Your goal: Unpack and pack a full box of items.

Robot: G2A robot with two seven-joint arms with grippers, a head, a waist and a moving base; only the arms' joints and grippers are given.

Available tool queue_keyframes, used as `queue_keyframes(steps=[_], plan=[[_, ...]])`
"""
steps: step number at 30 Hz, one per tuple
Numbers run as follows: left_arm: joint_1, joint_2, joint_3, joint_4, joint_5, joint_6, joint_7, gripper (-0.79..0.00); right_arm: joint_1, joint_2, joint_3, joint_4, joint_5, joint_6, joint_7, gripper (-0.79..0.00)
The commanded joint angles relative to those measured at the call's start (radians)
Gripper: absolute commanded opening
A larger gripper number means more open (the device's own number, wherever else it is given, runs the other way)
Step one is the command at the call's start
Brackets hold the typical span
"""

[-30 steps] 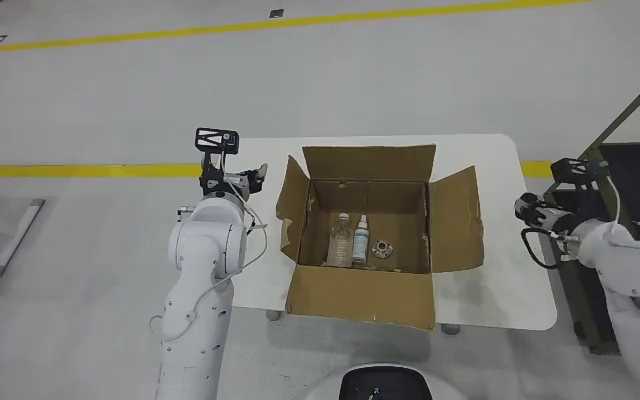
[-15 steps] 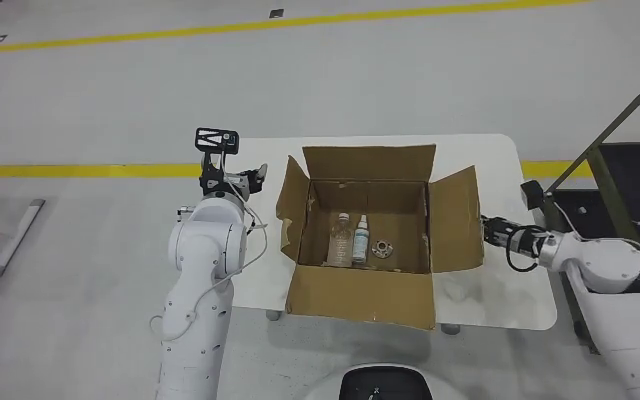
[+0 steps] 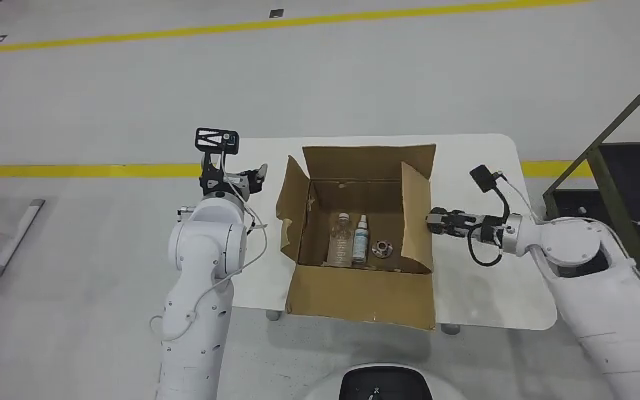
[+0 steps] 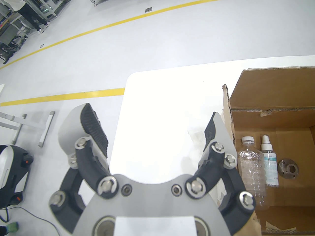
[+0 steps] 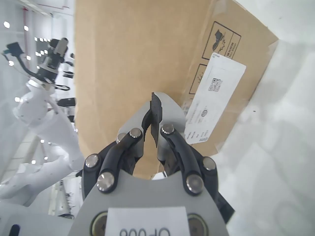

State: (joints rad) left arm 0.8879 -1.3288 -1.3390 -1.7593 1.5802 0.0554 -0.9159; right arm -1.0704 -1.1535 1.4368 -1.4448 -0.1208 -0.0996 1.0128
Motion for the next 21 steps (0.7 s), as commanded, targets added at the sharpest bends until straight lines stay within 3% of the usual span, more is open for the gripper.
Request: queue_keyframes(steps=[1,6,10,15,16,17,18,21], plan=[[0.0,0.0,0.0,0.0,0.0,0.0,0.0,0.0,0.003,0.0,-0.047,-0.055,-0.112,0.032,-0.02,-0.785],[0.0,0.0,0.0,0.0,0.0,0.0,0.0,0.0,0.005,-0.003,-0.154,-0.161,-0.334,0.13,-0.076,-0.785],[0.0,0.0,0.0,0.0,0.0,0.0,0.0,0.0,0.002,-0.005,-0.187,-0.213,-0.383,0.158,-0.098,-0.785],[0.007,0.0,0.001,-0.001,0.002,-0.007,0.015,0.0,-0.015,0.006,-0.144,-0.268,-0.407,0.167,-0.085,-0.785],[0.02,0.002,0.002,-0.004,0.006,-0.023,0.041,-0.496,-0.022,0.01,-0.126,-0.285,-0.421,0.166,-0.084,-0.785],[0.031,0.004,0.001,-0.007,0.017,-0.043,0.056,-0.686,-0.028,0.013,-0.117,-0.296,-0.434,0.161,-0.078,-0.785],[0.04,0.007,0.004,-0.013,0.046,-0.074,0.077,-0.785,-0.028,0.013,-0.117,-0.296,-0.434,0.161,-0.078,-0.785],[0.072,0.017,0.014,-0.016,0.146,-0.163,0.138,-0.785,-0.028,0.013,-0.117,-0.296,-0.434,0.161,-0.078,-0.785]])
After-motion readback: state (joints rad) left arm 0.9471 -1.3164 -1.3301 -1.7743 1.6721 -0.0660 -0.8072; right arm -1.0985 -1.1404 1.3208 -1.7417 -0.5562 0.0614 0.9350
